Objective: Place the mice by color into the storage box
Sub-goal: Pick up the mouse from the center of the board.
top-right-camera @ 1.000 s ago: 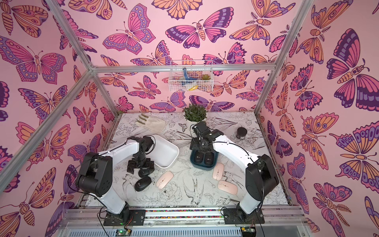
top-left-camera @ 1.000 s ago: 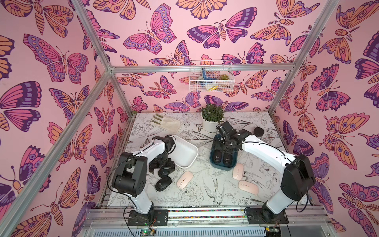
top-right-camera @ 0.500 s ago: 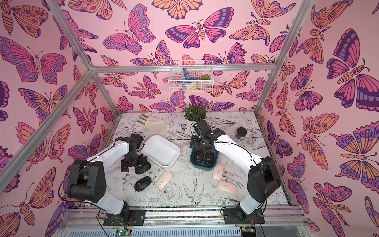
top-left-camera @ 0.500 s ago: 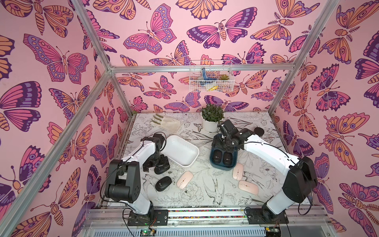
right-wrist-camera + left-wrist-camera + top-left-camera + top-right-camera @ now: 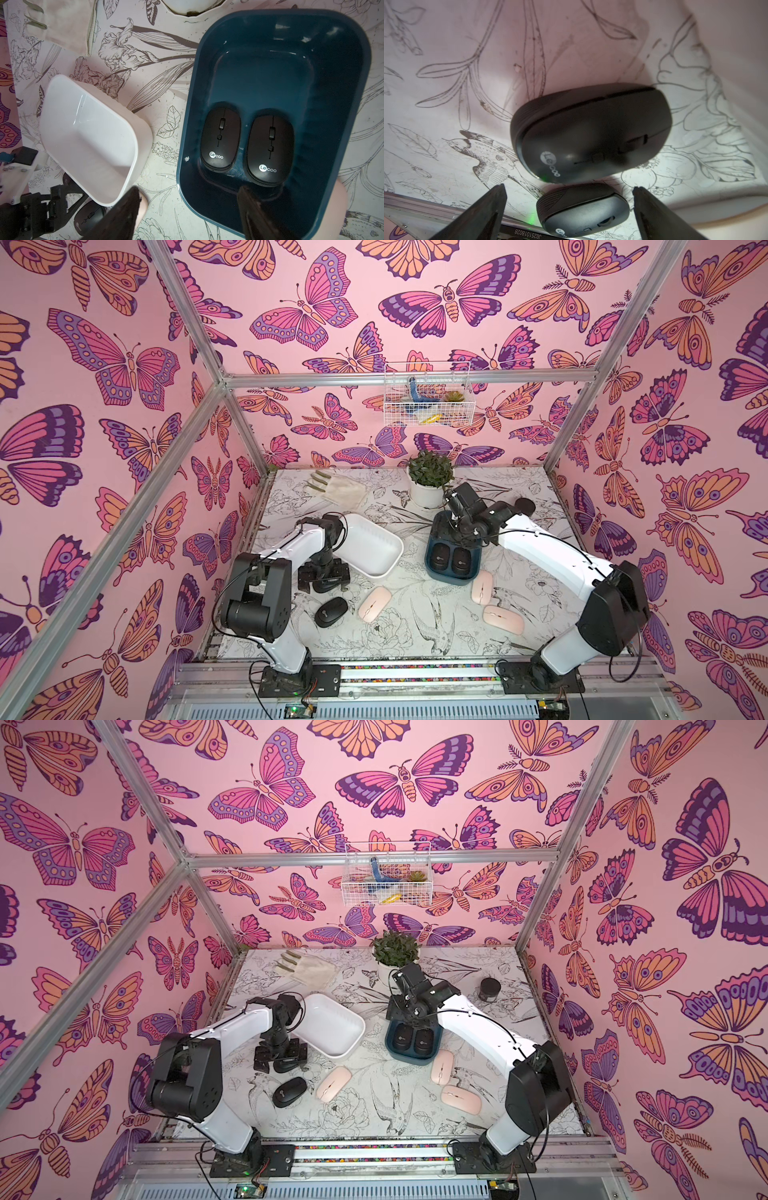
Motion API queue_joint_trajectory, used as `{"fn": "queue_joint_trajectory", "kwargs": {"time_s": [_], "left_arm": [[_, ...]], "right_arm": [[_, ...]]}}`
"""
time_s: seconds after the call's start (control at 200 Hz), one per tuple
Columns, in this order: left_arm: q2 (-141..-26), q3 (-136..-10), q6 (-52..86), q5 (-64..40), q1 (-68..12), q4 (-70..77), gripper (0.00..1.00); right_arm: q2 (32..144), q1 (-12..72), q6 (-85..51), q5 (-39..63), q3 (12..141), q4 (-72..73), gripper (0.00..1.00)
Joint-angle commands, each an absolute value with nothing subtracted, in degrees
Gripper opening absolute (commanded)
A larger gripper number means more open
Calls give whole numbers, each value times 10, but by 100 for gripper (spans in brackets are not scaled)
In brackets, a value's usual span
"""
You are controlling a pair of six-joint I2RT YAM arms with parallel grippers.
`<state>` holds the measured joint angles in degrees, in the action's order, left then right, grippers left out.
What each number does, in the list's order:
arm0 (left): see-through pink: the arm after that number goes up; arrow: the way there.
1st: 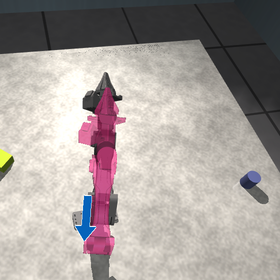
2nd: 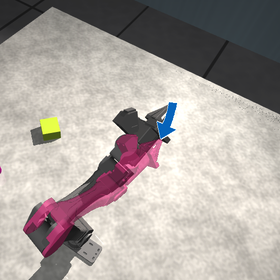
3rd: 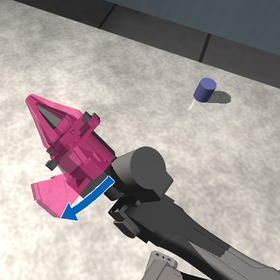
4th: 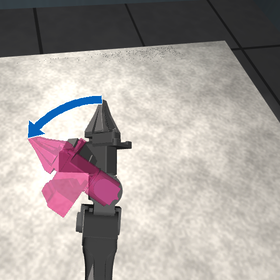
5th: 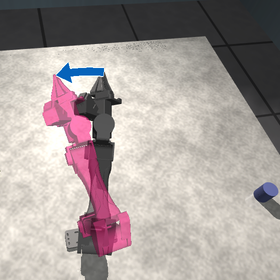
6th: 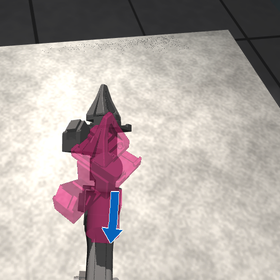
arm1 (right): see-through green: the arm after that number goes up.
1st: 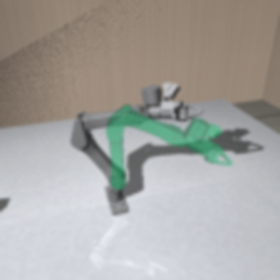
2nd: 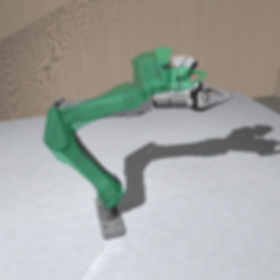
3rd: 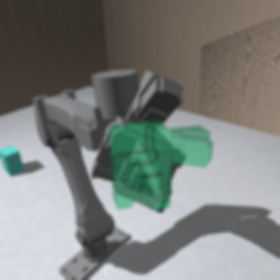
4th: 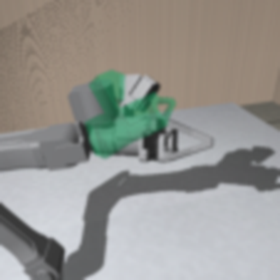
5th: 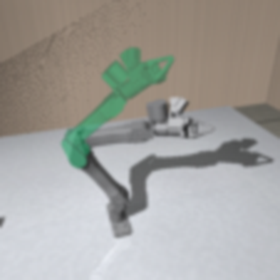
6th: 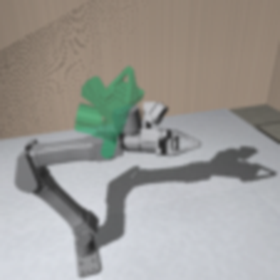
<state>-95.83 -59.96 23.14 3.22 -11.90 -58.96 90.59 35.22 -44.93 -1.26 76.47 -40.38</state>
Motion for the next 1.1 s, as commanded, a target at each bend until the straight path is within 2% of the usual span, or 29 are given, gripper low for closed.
{"fn": "queue_joint_trajectory", "kwargs": {"time_s": [0.0, 0.401, 0.701, 0.966, 1.091], "left_arm": [[-985, -599, 229, 67, -116, -606, 100], [-999, -624, 225, 105, -86, -560, 100], [-1014, -652, 207, 68, -31, -521, 100], [-1036, -652, 197, 11, -9, -489, 85], [-1044, -651, 203, -8, -1, -473, 73]], "right_arm": [[883, 352, -442, -18, 758, -408, 78], [877, 352, -439, -18, 751, -405, 78], [877, 352, -439, -21, 751, -408, 77], [874, 352, -440, -26, 754, -413, 77], [875, 353, -439, -22, 758, -411, 77]]}}
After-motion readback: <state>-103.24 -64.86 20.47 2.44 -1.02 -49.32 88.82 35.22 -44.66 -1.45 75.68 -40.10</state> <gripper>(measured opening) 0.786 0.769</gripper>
